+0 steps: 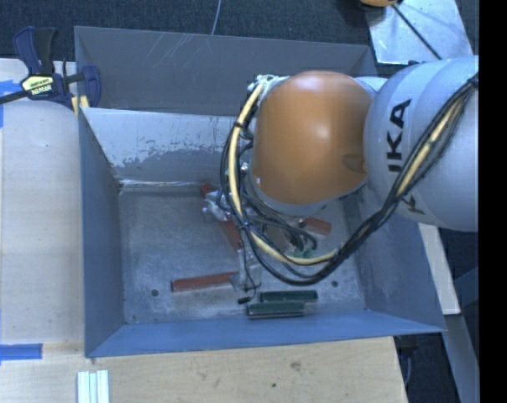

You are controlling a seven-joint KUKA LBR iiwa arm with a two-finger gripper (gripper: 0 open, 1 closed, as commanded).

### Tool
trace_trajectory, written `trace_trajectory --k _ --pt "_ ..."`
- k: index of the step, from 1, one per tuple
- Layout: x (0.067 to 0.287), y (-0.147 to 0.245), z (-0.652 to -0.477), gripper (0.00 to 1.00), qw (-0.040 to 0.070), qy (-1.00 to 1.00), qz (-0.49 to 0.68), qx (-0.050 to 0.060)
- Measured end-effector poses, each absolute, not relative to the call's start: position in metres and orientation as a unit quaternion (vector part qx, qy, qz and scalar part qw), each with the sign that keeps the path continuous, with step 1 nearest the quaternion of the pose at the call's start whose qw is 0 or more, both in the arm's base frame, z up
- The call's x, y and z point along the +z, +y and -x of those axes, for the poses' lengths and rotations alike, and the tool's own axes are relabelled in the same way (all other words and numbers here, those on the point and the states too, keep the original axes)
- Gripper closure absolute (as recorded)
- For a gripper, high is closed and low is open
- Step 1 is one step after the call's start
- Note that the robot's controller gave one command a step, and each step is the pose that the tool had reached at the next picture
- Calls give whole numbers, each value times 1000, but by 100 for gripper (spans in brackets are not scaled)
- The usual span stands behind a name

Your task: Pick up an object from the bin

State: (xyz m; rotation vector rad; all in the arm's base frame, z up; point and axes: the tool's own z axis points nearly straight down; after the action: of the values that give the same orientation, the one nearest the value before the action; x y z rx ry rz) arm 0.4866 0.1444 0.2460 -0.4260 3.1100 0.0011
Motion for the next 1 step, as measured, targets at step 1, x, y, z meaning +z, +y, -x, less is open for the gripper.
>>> trace_trajectory --k 1 --pt "202 143 -495 0 4 984 177 0"
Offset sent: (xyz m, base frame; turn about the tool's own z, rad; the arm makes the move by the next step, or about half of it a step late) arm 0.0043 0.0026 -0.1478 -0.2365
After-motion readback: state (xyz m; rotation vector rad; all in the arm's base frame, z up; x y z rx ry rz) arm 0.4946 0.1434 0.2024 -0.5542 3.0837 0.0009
